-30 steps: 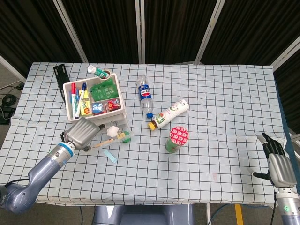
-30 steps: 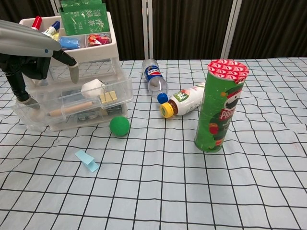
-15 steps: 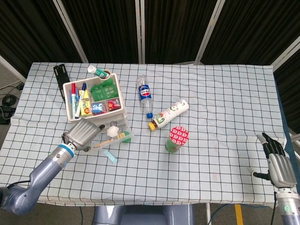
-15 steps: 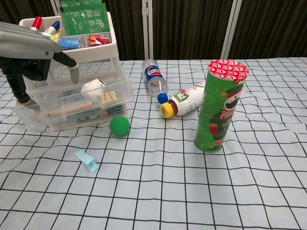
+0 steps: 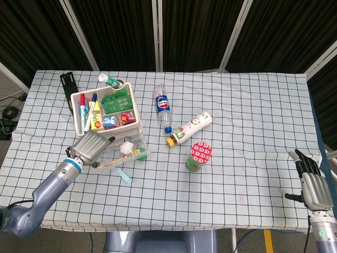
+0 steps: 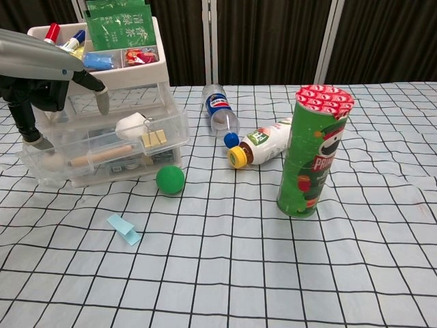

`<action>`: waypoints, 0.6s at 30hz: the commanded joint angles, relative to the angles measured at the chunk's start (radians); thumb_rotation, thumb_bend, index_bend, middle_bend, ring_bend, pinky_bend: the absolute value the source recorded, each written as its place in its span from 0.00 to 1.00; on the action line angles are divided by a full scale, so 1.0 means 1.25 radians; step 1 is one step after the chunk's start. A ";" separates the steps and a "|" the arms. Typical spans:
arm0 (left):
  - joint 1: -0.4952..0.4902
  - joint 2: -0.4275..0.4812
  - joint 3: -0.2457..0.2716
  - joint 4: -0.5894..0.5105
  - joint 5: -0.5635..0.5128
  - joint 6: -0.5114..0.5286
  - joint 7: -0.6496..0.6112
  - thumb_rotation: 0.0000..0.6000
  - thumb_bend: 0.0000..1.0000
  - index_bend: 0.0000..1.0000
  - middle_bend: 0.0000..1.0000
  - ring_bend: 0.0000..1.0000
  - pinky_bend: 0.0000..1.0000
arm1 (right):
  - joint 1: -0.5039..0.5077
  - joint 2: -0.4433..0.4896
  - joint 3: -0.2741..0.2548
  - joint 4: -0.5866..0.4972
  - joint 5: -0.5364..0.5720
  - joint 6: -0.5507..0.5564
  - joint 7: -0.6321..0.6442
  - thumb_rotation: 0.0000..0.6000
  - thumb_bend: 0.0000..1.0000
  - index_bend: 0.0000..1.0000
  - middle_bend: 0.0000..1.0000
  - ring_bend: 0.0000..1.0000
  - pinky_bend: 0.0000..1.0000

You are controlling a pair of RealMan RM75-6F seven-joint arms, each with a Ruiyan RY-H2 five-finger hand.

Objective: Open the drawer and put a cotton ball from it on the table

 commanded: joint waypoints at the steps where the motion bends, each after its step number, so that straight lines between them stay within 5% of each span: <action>1: 0.005 -0.012 -0.001 0.017 0.012 -0.007 -0.013 1.00 0.00 0.25 0.97 0.89 0.81 | 0.001 -0.003 0.001 0.003 0.003 -0.002 -0.004 1.00 0.04 0.00 0.00 0.00 0.00; 18: 0.000 -0.034 -0.007 0.053 0.015 -0.027 -0.045 1.00 0.00 0.25 0.97 0.89 0.81 | 0.003 -0.010 0.007 0.010 0.017 -0.008 -0.010 1.00 0.04 0.00 0.00 0.00 0.00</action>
